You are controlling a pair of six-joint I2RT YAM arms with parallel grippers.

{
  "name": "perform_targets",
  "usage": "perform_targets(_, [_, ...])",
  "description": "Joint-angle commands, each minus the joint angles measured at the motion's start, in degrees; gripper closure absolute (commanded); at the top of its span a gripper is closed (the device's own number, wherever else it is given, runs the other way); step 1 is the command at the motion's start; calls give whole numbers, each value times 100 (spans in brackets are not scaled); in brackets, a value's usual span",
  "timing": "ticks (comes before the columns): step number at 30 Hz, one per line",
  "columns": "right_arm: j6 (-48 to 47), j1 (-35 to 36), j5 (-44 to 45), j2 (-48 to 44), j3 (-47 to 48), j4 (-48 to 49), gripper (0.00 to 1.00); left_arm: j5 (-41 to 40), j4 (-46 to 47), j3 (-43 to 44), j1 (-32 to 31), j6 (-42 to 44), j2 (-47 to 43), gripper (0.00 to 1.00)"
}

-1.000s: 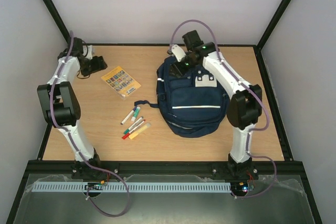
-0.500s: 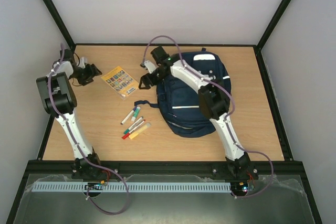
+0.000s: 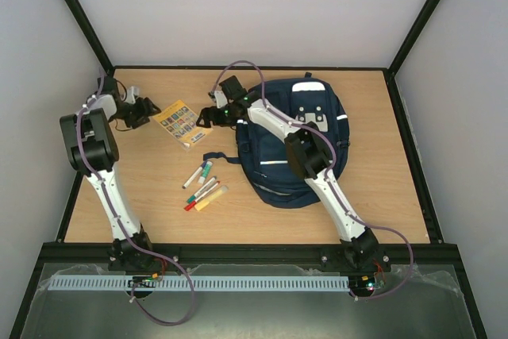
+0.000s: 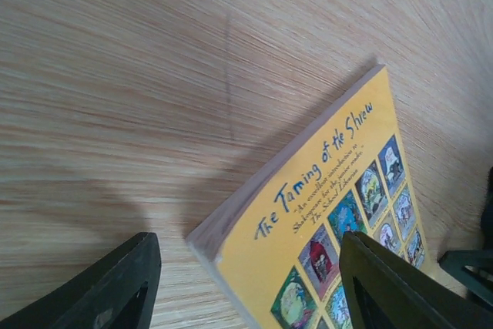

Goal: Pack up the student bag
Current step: Pick up the book from the center of the board.

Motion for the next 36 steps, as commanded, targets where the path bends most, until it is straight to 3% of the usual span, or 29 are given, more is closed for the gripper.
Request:
perform_targets(1, [365,10,406,295,63,-64,14,-255,-377,-269,-325,-20,257,34])
perform_targets(7, [362,10,-155,279,-336,-89,16,-1202,-650,-465,-627,-53,83,40])
perform_targets(14, [502,26,-530,161,-648,-33,23,-2166,-1002,-805,-600,-293,-774,31])
perform_targets(16, [523,59,-650,81,-806,-30,25,-2030,-1013,-994,-596,-404,-932,32])
perform_targets(21, [631,168,-914,-133,-1159,-13,29,-796,-653,-1399,-632,-627,-890,39])
perform_targets(27, [573,186,-777,-147,-1178,-71,29,44,-373,-1299,-667,-814,-765,44])
perform_targets(32, [607,184,-821,-124,-1183,-19,29,-664,-613,-1269,-799,-753,-705,52])
perform_targets(36, [625,181,-785,-40,-1088,28,29,-1313,-793,-1396,-832,-766,-632,69])
